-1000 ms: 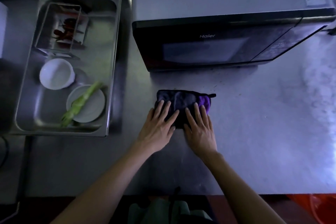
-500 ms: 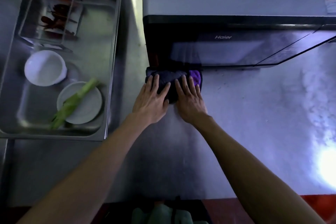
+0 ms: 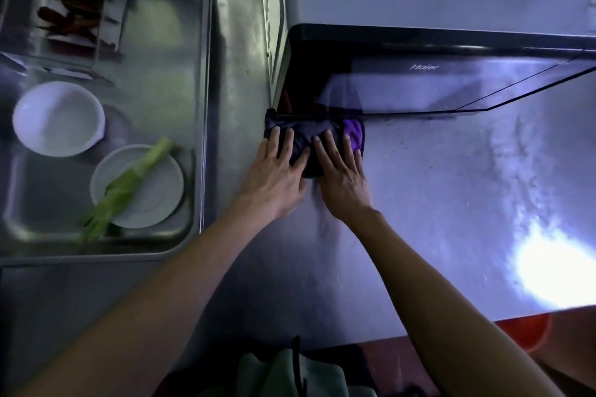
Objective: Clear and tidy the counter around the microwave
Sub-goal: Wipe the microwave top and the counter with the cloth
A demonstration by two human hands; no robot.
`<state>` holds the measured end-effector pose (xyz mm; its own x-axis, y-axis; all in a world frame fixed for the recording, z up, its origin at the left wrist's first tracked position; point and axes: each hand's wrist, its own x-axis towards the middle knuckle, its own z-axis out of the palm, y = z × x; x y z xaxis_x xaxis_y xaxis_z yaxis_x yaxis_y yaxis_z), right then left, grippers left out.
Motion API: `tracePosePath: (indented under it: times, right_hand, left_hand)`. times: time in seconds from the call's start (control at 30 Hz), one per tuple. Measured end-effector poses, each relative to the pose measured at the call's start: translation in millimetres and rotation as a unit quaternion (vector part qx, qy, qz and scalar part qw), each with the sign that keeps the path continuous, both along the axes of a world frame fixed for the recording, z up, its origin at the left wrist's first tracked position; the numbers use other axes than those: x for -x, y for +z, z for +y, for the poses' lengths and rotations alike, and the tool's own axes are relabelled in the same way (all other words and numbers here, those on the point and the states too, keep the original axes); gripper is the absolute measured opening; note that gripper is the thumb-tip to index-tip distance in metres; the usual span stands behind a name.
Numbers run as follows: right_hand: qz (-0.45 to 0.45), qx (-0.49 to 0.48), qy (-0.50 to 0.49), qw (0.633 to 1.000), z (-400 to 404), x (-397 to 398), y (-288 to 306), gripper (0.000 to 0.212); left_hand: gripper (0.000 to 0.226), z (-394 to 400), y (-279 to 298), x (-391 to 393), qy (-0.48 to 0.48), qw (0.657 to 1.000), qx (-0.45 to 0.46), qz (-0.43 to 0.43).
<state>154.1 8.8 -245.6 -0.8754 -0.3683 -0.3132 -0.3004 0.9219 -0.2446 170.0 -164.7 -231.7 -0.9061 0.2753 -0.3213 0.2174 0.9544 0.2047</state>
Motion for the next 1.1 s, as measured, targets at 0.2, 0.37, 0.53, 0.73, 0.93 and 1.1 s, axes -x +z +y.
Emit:
tracePosePath:
  times: [0.2, 0.37, 0.53, 0.73, 0.93, 1.1]
  right_hand:
    - [-0.009, 0.012, -0.024, 1.0, -1, 10, -1, 0.072]
    - [0.001, 0.041, -0.03, 0.999, 20, 15, -3, 0.072]
    - [0.002, 0.055, -0.023, 0.998, 61, 27, -5, 0.072]
    - [0.005, 0.047, -0.009, 0.999, 122, 47, -9, 0.071]
    - [0.024, 0.056, -0.015, 0.998, 183, 63, -12, 0.073]
    - [0.018, 0.051, -0.026, 0.998, 240, 79, -11, 0.074]
  left_hand:
    - [0.074, 1, 4, 2, -0.01, 1.0, 0.013, -0.016]
    - [0.077, 17, 1, 4, -0.014, 0.999, 0.021, -0.02]
    - [0.076, 56, 3, 18, -0.006, 0.999, 0.025, -0.033]
    - [0.074, 118, 5, 35, 0.013, 0.999, 0.025, -0.046]
    - [0.073, 176, 5, 53, 0.013, 0.998, 0.025, -0.047]
    - [0.074, 235, 5, 71, 0.009, 0.998, 0.023, -0.054]
